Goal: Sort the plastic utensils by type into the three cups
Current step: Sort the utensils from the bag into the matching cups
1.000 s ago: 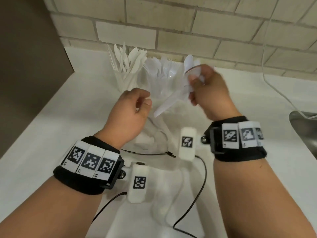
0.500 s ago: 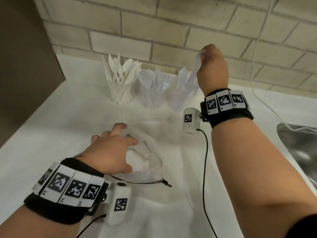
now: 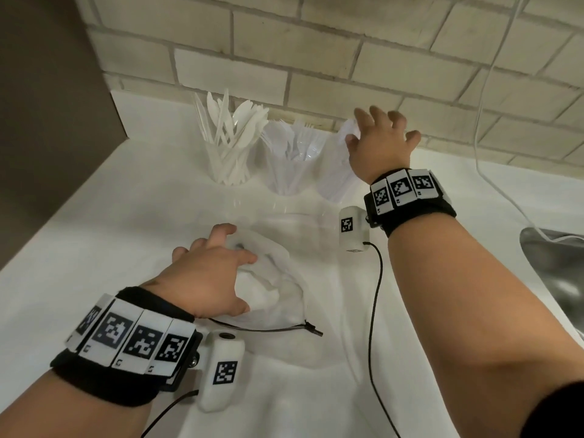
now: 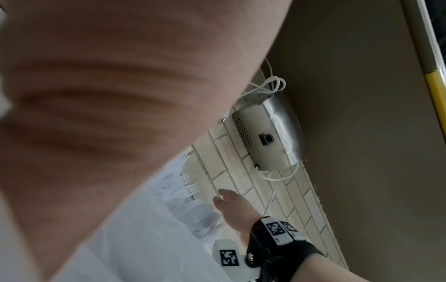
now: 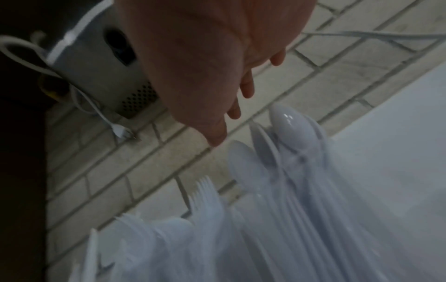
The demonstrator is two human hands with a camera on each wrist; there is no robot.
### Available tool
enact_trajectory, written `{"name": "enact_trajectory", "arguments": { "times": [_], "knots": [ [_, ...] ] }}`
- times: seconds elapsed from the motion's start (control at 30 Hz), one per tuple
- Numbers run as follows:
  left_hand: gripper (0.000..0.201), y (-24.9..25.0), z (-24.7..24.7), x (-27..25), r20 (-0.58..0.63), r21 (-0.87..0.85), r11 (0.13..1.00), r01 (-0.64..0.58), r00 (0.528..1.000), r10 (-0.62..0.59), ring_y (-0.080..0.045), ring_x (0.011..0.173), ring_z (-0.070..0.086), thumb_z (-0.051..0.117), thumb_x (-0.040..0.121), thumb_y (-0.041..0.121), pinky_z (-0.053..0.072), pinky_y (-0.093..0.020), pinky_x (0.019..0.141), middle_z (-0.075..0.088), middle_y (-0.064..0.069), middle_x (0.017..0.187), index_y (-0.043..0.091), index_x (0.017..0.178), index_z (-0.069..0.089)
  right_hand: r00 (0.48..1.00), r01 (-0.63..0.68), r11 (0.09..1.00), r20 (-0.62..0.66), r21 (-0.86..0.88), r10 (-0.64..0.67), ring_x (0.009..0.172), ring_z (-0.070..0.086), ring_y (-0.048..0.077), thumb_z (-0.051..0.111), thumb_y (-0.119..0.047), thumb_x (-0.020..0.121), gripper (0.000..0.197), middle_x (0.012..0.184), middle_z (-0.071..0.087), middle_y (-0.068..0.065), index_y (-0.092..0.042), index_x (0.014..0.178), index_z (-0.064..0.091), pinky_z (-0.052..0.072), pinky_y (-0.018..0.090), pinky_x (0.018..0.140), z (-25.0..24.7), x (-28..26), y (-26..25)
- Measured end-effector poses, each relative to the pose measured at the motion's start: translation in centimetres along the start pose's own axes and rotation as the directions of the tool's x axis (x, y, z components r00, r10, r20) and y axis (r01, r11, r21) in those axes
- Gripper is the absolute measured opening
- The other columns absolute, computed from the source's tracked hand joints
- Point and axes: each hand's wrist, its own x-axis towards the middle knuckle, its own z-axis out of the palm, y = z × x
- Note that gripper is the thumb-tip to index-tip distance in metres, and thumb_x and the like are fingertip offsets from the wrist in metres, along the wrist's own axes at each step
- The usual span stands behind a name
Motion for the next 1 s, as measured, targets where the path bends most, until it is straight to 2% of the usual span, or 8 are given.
{"name": "enact_trajectory", "arguments": {
  "times": [0.1, 0.2, 0.27, 0.37, 0.57, 0.73, 0.83, 1.0],
  "knots": [
    [0.081, -0.1, 0.0, 0.0, -0.001, -0.004, 1.000, 0.016, 1.000, -0.016, -0.022, 0.135, 0.027, 0.073, 0.068, 0.053, 0.023, -0.039, 0.109, -0.001, 0.008, 0.152, 0.050, 0.138, 0.033, 0.991, 0.108, 0.984, -0.098, 0.140, -0.094, 0.119, 0.046, 0.028, 0.047, -0.026, 0.095, 0.032, 0.126, 0.056, 0.004, -0.019, 0.125, 0.056, 0.041, 0.041, 0.093, -1.7, -1.8, -0.4],
    [0.080, -0.2, 0.1, 0.0, -0.019, -0.009, 0.999, 0.051, 0.999, -0.051, -0.023, 0.135, 0.028, 0.073, 0.068, 0.053, 0.025, -0.039, 0.108, -0.001, 0.007, 0.151, 0.049, 0.138, 0.034, 0.985, 0.126, 0.979, 0.093, 0.163, -0.142, 0.084, 0.059, 0.025, 0.045, -0.019, 0.092, 0.021, 0.075, 0.056, 0.001, -0.013, 0.076, 0.057, 0.039, 0.025, 0.065, -0.8, -4.2, -1.0],
    [0.081, -0.2, 0.2, 0.0, -0.027, -0.014, 0.997, 0.077, 0.997, -0.077, -0.023, 0.135, 0.027, 0.073, 0.069, 0.053, 0.026, -0.040, 0.109, -0.002, 0.006, 0.151, 0.049, 0.139, 0.033, 0.966, 0.054, 0.979, 0.239, 0.195, -0.101, 0.092, 0.063, 0.025, 0.053, -0.028, 0.090, 0.021, 0.086, 0.064, 0.004, -0.012, 0.082, 0.062, 0.044, 0.025, 0.071, 0.9, -5.5, -0.9],
    [0.083, -0.1, 0.4, -0.2, -0.025, -0.017, 0.995, 0.098, 0.995, -0.098, -0.025, 0.136, 0.024, 0.074, 0.069, 0.052, 0.027, -0.041, 0.110, -0.006, 0.004, 0.151, 0.047, 0.140, 0.031, 0.885, -0.111, 0.979, 0.464, 0.174, 0.018, 0.117, 0.054, 0.028, 0.059, -0.048, 0.088, 0.053, 0.123, 0.059, 0.010, -0.005, 0.120, 0.055, 0.043, 0.032, 0.089, 3.7, -6.6, -0.8],
    [0.079, -0.4, 0.8, -0.2, 0.000, -0.023, 0.993, 0.112, 0.994, -0.112, -0.029, 0.140, 0.018, 0.063, 0.076, 0.060, 0.031, -0.043, 0.111, -0.019, 0.006, 0.154, 0.044, 0.145, 0.026, 0.866, -0.145, 0.979, 0.498, 0.140, 0.057, 0.112, 0.056, 0.028, 0.058, -0.033, 0.089, 0.041, 0.121, 0.059, 0.013, -0.002, 0.115, 0.056, 0.042, 0.028, 0.081, 6.7, -6.3, -1.2],
    [0.074, -0.8, 0.7, -0.6, 0.025, -0.051, 0.979, 0.195, 0.981, -0.194, -0.035, 0.141, 0.017, 0.034, 0.086, 0.071, 0.029, -0.042, 0.113, -0.021, -0.001, 0.156, 0.033, 0.148, 0.025, 0.945, -0.116, 0.939, 0.326, 0.324, 0.004, 0.099, 0.065, 0.028, 0.053, -0.018, 0.093, 0.020, 0.104, 0.069, 0.012, -0.005, 0.101, 0.066, 0.051, 0.036, 0.091, 2.8, -5.4, -0.7],
    [0.073, -0.9, 0.5, -0.8, 0.014, -0.106, 0.972, 0.211, 0.977, -0.211, -0.033, 0.140, 0.021, 0.026, 0.087, 0.071, 0.028, -0.039, 0.112, -0.017, 0.000, 0.157, 0.029, 0.147, 0.031, 0.995, -0.082, 0.830, 0.088, 0.552, 0.040, 0.080, 0.071, 0.022, 0.056, -0.016, 0.090, 0.016, 0.086, 0.074, 0.009, -0.009, 0.091, 0.071, 0.057, 0.038, 0.083, -2.2, -4.2, -0.8],
    [0.086, -0.2, 0.4, -0.9, 0.014, -0.149, 0.962, 0.228, 0.973, -0.229, -0.030, 0.136, 0.024, 0.018, 0.079, 0.080, 0.031, -0.039, 0.107, -0.003, 0.003, 0.154, 0.025, 0.141, 0.041, 0.944, 0.189, 0.859, -0.330, 0.476, -0.025, 0.094, 0.067, 0.018, 0.047, -0.015, 0.092, 0.028, 0.105, 0.071, 0.005, -0.014, 0.106, 0.071, 0.048, 0.020, 0.085, -7.8, -1.5, -2.1]
  ]
}}
